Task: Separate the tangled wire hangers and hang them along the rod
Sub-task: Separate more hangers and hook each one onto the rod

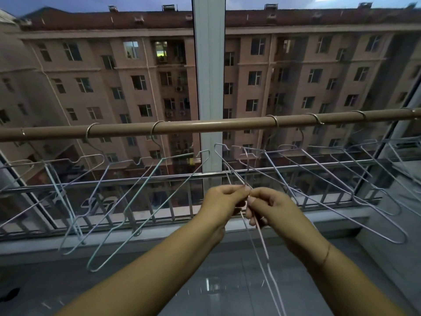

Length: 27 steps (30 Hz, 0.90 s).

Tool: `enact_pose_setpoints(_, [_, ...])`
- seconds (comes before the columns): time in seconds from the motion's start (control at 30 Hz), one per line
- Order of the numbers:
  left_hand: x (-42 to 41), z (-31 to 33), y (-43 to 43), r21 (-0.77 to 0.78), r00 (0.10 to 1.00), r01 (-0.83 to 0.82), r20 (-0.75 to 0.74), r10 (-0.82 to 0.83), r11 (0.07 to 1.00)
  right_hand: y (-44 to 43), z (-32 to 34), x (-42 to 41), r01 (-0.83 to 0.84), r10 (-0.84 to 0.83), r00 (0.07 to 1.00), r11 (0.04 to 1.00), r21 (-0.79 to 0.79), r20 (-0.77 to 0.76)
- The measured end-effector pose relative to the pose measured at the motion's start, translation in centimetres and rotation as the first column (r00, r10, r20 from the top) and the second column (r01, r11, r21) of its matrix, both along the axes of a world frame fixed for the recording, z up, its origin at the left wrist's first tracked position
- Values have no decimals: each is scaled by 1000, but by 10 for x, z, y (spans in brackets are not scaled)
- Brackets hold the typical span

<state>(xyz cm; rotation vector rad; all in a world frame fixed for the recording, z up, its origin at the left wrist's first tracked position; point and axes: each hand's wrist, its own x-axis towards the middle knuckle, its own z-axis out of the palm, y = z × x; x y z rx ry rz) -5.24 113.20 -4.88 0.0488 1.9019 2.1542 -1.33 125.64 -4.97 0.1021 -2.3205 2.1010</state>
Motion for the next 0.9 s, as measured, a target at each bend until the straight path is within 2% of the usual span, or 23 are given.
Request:
enact_pose_setpoints(0.23, [-19, 45, -9, 26, 995, -85, -53, 86, 996, -14, 40, -14, 26, -31, 993, 999, -44, -112])
enact_pose_setpoints(0.4, [-40, 63, -12, 79, 990, -139, -7, 140, 987, -25, 57, -37, 1, -7, 997, 997, -79, -80])
enact_pose_setpoints(0.67, [-62, 48, -12, -21, 975, -217, 49, 218, 976, -33, 40, -62, 24, -25, 1000, 999, -47, -4])
enact_pose_setpoints(0.83, [-65, 41, -14, -54, 972, -234, 20, 236, 971, -33, 34, -66, 17, -17, 1000, 999, -36, 8])
enact_pose_setpoints(0.9, [-64, 37, -14, -88, 961, -276, 7, 277, 957, -31, 31, -66, 50, -50, 999, 998, 24, 21])
